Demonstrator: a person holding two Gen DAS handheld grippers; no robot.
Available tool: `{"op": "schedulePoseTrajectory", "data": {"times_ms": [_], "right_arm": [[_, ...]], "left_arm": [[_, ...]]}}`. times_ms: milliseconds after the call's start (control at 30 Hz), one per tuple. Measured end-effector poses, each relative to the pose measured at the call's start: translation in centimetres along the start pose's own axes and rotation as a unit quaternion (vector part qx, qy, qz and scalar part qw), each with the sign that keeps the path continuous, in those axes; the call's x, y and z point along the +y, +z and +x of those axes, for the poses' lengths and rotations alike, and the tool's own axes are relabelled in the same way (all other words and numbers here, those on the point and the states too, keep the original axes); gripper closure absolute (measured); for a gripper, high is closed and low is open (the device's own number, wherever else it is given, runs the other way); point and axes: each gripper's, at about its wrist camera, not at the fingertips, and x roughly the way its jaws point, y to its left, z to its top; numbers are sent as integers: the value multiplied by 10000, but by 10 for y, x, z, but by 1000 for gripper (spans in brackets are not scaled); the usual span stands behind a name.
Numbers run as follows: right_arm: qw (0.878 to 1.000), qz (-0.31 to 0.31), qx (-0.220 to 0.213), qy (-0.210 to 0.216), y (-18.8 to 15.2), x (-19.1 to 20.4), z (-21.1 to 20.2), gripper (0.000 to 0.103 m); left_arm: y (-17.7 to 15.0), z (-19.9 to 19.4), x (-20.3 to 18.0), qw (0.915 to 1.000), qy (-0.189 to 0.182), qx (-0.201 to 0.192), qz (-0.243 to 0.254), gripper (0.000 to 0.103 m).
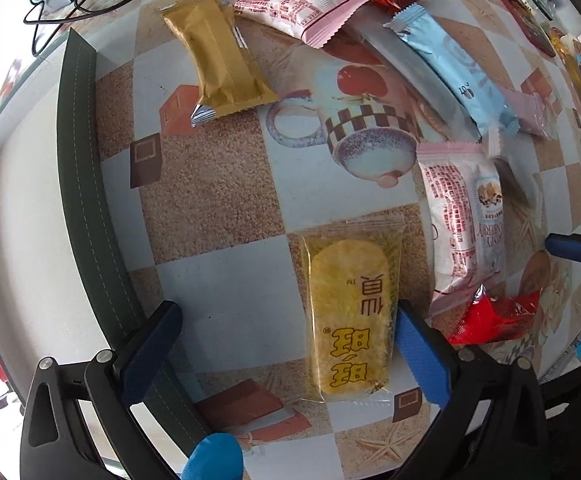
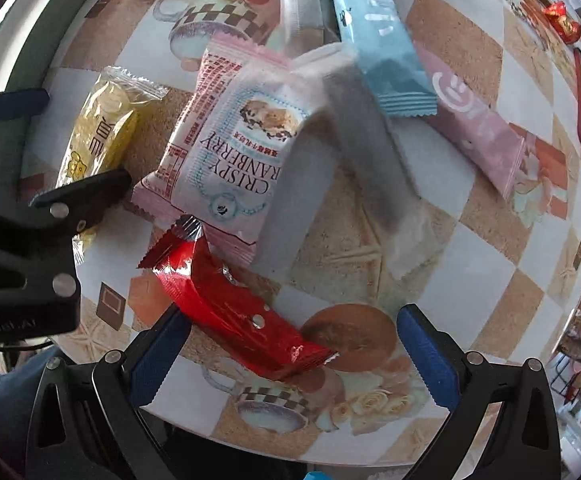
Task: Organize snacks
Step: 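Grasp the yellow rice-cake pack with left tool while right tool grasps red candy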
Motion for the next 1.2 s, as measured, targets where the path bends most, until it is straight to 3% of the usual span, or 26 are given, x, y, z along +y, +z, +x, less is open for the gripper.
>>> {"op": "schedulePoseTrajectory", "data": {"times_ms": [167, 333, 500, 667, 700, 733, 767, 800, 867, 933, 967, 1200], "right_arm": [[9997, 218, 55, 28, -45, 41, 24, 0], [9943, 1042, 132, 172, -112, 76, 51, 0], [9774, 2057, 252, 429, -193, 102, 83, 0], [9759, 2111, 341, 444, -265, 177, 112, 0], [9757, 2118, 377, 426, -261, 150, 108, 0], [9756, 2124, 366, 427, -276, 170, 114, 0], [9757, 2123, 359, 408, -266, 179, 121, 0], [9762, 2103, 387, 374, -229, 162, 125, 0], [9792, 1960, 394, 344, -246, 200, 136, 0], [9817, 1835, 418, 286, -191, 225, 130, 0], [9825, 1800, 393, 280, -199, 272, 144, 0], [9820, 1795, 508, 310, -216, 375, 174, 0]], "left_arm": [[-9, 16, -6, 9999, -35, -76, -56, 0], [-16, 14, -1, 9998, -54, -161, -81, 0], [-17, 11, 2, 9999, -80, -105, -90, 0], [-15, 12, 3, 9998, -117, -109, -98, 0], [-15, 12, 3, 9998, -118, -108, -97, 0], [-15, 12, 3, 9998, -120, -109, -99, 0], [-15, 12, 3, 9998, -120, -114, -100, 0], [-15, 12, 3, 9998, -124, -120, -103, 0], [-15, 11, 3, 9998, -135, -130, -114, 0], [-14, 12, 3, 9997, -133, -131, -149, 0], [-13, 12, 3, 9997, -126, -107, -159, 0], [-2, 12, -18, 9997, -93, 222, 58, 0]]}}
